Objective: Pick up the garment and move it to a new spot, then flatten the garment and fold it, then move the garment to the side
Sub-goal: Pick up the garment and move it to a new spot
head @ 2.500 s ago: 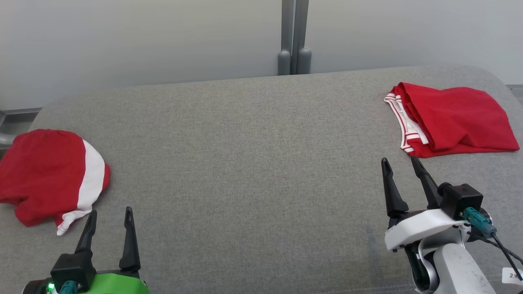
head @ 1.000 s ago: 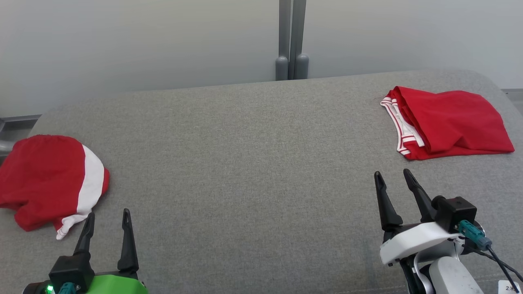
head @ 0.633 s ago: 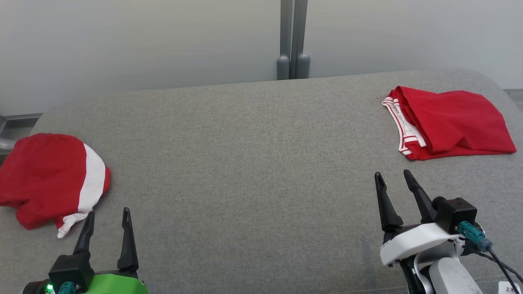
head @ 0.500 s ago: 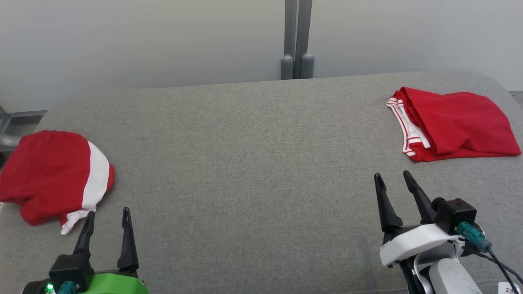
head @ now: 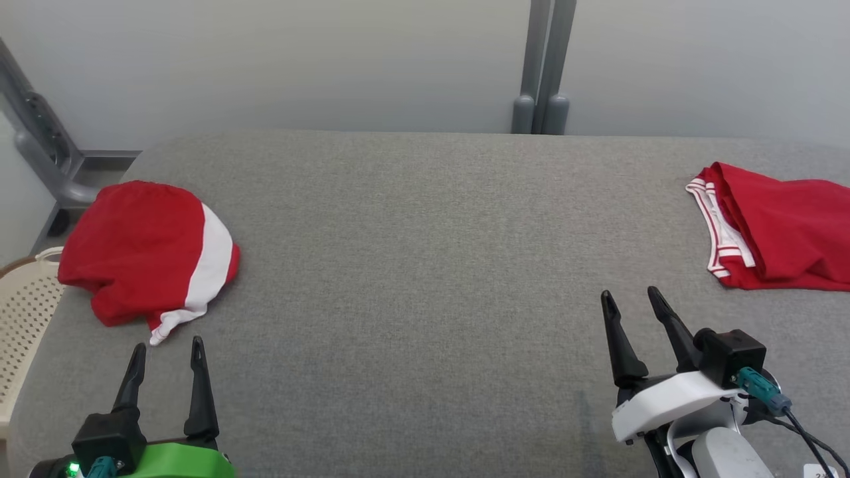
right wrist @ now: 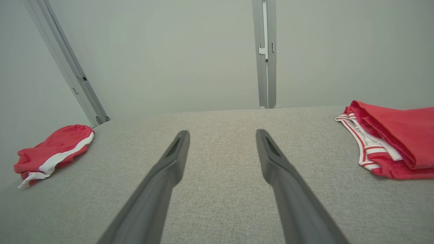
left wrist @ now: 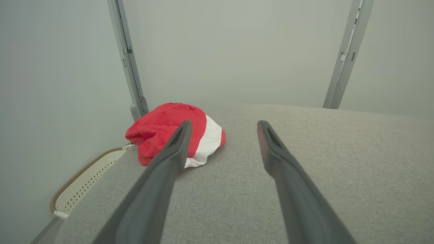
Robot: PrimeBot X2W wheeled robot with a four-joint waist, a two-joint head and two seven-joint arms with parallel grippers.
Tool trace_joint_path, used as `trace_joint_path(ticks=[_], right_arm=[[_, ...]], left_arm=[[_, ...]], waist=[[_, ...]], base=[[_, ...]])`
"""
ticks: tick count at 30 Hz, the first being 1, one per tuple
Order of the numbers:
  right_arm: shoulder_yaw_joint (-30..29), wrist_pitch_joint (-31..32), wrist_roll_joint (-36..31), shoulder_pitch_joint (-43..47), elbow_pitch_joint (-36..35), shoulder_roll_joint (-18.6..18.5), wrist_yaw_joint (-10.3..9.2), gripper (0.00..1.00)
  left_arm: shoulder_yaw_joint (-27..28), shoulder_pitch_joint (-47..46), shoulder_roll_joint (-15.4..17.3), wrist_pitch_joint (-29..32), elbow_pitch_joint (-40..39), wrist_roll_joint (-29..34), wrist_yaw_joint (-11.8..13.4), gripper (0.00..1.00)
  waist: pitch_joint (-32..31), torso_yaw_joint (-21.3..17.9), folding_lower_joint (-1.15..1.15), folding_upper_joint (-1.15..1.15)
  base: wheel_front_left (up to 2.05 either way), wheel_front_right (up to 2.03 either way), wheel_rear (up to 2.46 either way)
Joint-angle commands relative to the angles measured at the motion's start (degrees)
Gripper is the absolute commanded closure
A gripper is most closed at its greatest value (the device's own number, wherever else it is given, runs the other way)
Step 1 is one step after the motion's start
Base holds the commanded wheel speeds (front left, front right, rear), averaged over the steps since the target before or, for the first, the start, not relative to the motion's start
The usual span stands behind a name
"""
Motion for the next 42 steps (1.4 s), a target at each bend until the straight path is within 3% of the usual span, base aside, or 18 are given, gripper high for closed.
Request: trace_joint_path(ticks=[1, 26, 42], right_arm=[[0.10, 0.07, 0.30, 0.93, 0.14, -0.11, 0.00, 0.00], [3.99, -0.04, 1.88, 0.46, 0.84, -0.10, 0.00, 0.00], [5.69, -0.22, 1.43, -1.38, 1.51, -0.12, 0.00, 0.00]], left_arm=[[0.06, 0.40, 0.57, 0.09, -0.25, -0.24, 0.30, 0.00], [0.17, 1.79, 1.72, 1.35, -2.04, -1.09, 2.29, 0.00], [0.25, 2.36, 1.90, 0.71, -2.77, -1.71, 3.46, 0.00]], waist=[[-0.30, 2.28, 0.00, 0.00], [-1.15, 17.41, 0.00, 0.00], [0.03, 19.93, 0.00, 0.00]], base=[[0.00, 0.00, 0.00], [0.00, 0.00, 0.00], [0.00, 0.00, 0.00]])
